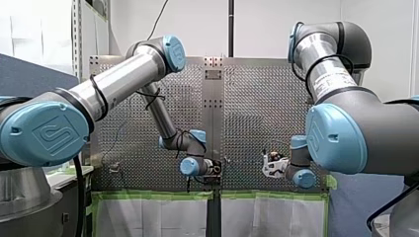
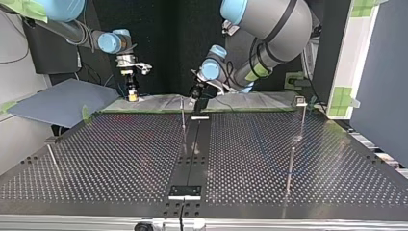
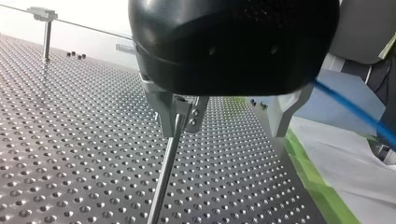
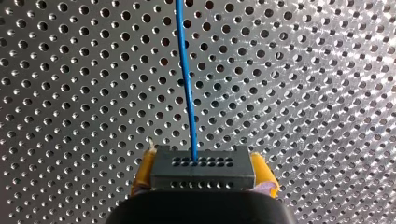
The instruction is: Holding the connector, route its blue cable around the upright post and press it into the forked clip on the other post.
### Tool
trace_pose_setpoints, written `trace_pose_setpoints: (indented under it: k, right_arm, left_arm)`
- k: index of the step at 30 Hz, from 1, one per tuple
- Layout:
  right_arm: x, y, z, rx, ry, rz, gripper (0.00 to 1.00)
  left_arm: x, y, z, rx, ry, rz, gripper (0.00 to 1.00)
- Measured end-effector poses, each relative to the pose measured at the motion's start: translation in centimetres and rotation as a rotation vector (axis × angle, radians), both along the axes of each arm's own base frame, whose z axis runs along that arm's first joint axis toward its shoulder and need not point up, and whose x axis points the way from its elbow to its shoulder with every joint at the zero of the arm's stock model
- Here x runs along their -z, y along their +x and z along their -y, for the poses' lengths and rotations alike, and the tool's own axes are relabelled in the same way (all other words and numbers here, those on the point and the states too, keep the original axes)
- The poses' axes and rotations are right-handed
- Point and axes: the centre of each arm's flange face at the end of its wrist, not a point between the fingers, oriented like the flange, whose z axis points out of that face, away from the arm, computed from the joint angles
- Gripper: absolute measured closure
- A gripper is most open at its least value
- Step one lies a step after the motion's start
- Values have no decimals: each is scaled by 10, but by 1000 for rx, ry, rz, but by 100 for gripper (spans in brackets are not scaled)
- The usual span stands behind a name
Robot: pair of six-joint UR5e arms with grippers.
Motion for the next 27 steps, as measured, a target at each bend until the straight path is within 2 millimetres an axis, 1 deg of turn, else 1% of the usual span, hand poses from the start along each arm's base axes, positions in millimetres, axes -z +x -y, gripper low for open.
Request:
trace_pose_setpoints:
  k: [7, 15, 27]
  right_arm:
    - [0, 0, 0, 0, 2, 0, 100]
    - [0, 0, -1, -1, 2, -1, 100]
    - [1, 1, -1, -2, 4, -1, 100]
  left_arm:
    - [0, -3, -3, 14, 0, -7, 3]
    - [-14, -11, -6, 47, -14, 1, 3]
    - [-5, -34, -4, 123, -13, -27, 3]
